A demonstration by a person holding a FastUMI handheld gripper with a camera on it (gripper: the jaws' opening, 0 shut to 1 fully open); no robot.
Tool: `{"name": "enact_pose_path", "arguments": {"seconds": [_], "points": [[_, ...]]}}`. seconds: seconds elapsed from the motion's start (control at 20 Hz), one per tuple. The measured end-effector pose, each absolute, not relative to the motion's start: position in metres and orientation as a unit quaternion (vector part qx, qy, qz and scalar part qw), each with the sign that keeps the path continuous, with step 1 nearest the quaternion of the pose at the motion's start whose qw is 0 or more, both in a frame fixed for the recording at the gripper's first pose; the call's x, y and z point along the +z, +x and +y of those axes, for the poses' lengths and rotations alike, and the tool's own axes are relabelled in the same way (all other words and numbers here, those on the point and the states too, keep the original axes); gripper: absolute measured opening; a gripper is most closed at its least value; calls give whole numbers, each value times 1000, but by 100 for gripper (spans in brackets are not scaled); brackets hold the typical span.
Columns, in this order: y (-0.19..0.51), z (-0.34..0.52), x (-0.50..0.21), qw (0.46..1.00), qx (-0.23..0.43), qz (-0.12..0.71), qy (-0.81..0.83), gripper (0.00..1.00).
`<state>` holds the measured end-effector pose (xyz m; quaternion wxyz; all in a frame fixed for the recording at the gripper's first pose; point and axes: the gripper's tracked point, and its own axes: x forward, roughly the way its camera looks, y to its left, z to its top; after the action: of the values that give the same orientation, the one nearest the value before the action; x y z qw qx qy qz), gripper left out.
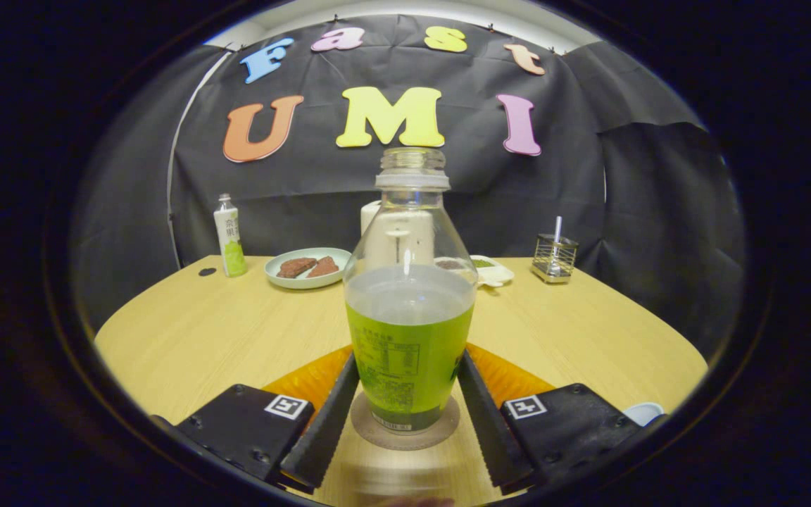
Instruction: Take the bottle from table, then pour the juice into the cup, finally place the bottle on the coaster
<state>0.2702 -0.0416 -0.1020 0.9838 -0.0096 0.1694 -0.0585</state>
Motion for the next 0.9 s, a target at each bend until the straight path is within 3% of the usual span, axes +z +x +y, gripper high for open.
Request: {"name": "enact_pose_path", "arguments": {"seconds": [0.05, 0.1, 0.55, 0.9], "points": [[269, -42, -104, 983, -60, 173, -15, 99], [267, -44, -101, 983, -61, 169, -17, 100], [239, -35, -71, 992, -45, 119, -9, 100], [178, -21, -45, 994, -48, 90, -25, 100]]}}
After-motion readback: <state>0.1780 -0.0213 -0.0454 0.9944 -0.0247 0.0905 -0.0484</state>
